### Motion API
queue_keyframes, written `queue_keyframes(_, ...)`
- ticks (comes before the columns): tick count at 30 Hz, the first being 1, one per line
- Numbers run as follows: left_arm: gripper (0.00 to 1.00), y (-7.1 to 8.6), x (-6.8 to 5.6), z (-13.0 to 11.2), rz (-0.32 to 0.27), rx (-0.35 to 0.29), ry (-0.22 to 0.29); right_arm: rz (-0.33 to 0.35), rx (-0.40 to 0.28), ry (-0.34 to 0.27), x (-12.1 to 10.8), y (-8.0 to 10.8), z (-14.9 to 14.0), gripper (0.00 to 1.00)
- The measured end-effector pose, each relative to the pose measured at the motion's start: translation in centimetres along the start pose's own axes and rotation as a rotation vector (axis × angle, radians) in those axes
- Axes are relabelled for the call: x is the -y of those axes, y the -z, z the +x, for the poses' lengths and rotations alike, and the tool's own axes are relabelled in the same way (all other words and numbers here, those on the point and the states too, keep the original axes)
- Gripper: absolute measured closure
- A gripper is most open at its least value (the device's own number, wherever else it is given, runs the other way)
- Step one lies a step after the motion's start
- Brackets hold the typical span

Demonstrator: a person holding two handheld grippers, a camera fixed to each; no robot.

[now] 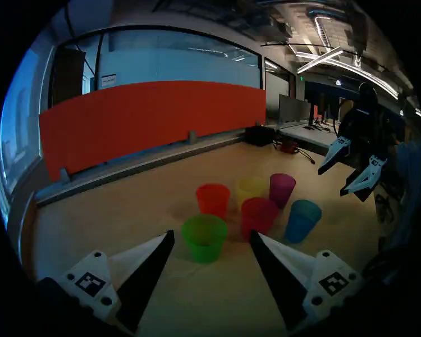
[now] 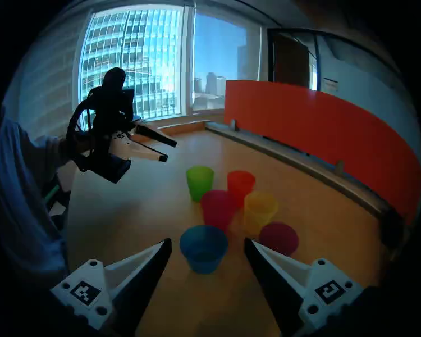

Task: Pour water

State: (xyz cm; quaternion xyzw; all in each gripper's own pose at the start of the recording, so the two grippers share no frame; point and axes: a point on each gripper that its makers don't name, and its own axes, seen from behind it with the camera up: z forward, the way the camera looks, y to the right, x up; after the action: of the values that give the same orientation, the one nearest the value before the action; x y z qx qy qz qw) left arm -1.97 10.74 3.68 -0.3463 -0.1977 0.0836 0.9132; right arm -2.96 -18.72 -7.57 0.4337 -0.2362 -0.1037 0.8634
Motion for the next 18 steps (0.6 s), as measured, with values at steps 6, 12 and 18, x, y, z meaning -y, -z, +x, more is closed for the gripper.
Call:
queue_keyframes(6,0.00,-1.2,0.5,-2.1,0.004,0.052,-0.011,0.011,0.036,-0.008,0.3,-1.5,-1.7,0.00)
queue_keyframes(12,0.00,-2.3,0.8,-4.1,-0.006,0.100,-0.018,0.020,0.069,-0.003,0.6,-2.4,-3.2,0.00)
queue_keyframes(18,0.00,-3.5,0.9,-5.1,-0.016,0.134,-0.024,0.020,0.097,-0.001,0.7,-3.2,-4.5,0.00)
